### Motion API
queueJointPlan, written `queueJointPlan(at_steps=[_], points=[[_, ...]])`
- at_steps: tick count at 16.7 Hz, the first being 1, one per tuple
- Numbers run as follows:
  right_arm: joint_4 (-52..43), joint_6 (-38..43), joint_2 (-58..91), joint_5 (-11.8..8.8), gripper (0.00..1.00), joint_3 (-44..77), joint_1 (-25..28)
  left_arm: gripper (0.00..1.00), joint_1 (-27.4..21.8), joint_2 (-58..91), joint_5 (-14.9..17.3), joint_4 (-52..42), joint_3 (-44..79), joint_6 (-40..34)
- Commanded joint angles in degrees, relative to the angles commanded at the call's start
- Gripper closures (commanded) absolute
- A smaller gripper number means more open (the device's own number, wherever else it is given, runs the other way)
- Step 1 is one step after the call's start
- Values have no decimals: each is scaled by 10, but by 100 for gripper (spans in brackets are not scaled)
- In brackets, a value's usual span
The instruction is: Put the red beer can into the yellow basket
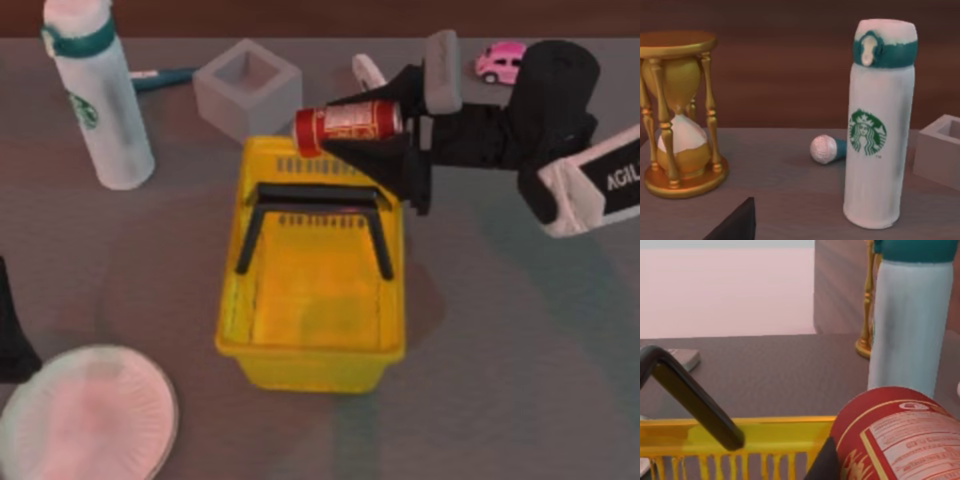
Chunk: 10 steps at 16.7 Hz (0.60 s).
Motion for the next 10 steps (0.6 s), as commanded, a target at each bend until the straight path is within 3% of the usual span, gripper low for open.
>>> queueJointPlan(at_steps=[10], points=[[0,0,0,0,25,0,0,0,0,0,0,0,0,0]])
